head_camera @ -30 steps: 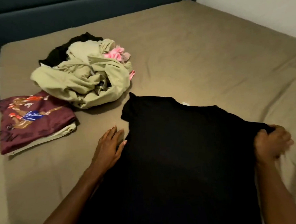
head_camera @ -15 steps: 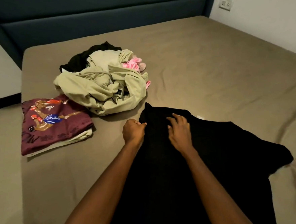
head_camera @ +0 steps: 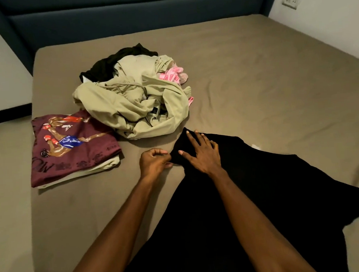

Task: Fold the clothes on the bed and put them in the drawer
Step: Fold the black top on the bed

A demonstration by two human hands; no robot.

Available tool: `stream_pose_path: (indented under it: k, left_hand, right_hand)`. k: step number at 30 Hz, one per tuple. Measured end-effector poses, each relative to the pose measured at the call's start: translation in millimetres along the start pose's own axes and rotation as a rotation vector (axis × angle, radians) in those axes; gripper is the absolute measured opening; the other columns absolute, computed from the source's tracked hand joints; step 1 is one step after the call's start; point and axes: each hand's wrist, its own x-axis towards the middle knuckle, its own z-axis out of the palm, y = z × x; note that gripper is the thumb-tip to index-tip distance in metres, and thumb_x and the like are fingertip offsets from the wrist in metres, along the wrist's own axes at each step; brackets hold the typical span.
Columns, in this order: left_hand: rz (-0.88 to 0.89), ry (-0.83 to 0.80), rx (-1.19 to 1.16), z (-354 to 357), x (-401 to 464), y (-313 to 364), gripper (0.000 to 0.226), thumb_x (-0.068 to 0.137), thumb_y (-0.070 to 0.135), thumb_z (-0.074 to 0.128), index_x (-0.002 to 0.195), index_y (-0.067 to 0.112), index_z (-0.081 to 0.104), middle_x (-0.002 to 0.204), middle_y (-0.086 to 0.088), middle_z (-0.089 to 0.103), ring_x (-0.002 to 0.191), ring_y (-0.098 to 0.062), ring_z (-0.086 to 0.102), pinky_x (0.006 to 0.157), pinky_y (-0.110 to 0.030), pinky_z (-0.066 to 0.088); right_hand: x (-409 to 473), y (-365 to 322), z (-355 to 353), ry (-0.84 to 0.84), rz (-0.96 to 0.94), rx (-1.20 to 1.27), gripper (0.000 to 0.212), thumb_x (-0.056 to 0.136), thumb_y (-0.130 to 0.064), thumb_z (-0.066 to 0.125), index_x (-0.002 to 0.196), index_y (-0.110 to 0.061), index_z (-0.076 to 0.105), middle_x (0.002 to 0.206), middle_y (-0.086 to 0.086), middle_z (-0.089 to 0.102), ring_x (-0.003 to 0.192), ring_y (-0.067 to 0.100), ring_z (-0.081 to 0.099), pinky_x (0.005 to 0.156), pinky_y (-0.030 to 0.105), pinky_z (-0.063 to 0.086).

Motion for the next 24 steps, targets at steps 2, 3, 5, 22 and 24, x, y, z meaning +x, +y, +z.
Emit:
stream_pose_path:
  k: [2, 3, 5, 22, 24]
  left_hand:
    - [0.034, -0.026, 0.071, -5, 0, -6, 0.012, 0.084, -0.009, 0.074, 0.082, 0.001, 0.067, 0.074, -0.020, 0.069, 0.050, -0.020, 0.068, 0.057, -0.027, 0.062]
    - [0.043, -0.036, 0.087, -7, 0, -8, 0.011, 0.084, -0.008, 0.073, 0.084, 0.000, 0.067, 0.076, -0.022, 0.070, 0.051, -0.020, 0.069, 0.058, -0.028, 0.062]
    - [0.053, -0.046, 0.097, -11, -6, -10, 0.010, 0.085, -0.007, 0.072, 0.088, 0.001, 0.067, 0.082, -0.026, 0.072, 0.057, -0.023, 0.072, 0.061, -0.030, 0.063]
    - [0.698, -0.008, 1.122, -110, -166, -116, 0.039, 0.097, 0.060, 0.048, 0.094, 0.022, 0.055, 0.081, 0.004, 0.061, 0.064, -0.020, 0.061, 0.053, -0.033, 0.045]
    - [0.800, 0.024, 1.180, -113, -170, -124, 0.041, 0.100, 0.055, 0.043, 0.086, 0.018, 0.056, 0.071, 0.000, 0.061, 0.052, -0.023, 0.060, 0.044, -0.030, 0.041]
  right_hand:
    - [-1, -3, -3, -0.030, 0.016, -0.008, 0.087, 0.088, -0.088, 0.029, 0.162, -0.048, 0.004, 0.173, -0.003, 0.008, 0.159, 0.023, 0.008, 0.124, 0.052, 0.010]
    - [-1, -4, -5, -0.040, 0.020, -0.018, 0.089, 0.087, -0.090, 0.028, 0.162, -0.048, 0.004, 0.173, -0.002, 0.006, 0.159, 0.023, 0.007, 0.124, 0.052, 0.010]
    - [0, -7, -9, -0.082, 0.026, -0.031, 0.093, 0.084, -0.092, 0.029, 0.162, -0.048, 0.004, 0.174, -0.002, 0.003, 0.159, 0.023, 0.004, 0.124, 0.053, 0.008]
    - [-178, -77, 46, 0.144, 0.083, -0.078, 0.090, 0.101, -0.075, 0.014, 0.165, -0.015, -0.002, 0.172, 0.015, -0.006, 0.159, 0.029, -0.001, 0.129, 0.046, 0.008]
    - [-206, -86, 55, 0.157, 0.095, -0.082, 0.087, 0.102, -0.072, 0.012, 0.165, -0.012, 0.004, 0.172, 0.016, -0.001, 0.159, 0.029, 0.000, 0.129, 0.047, 0.008]
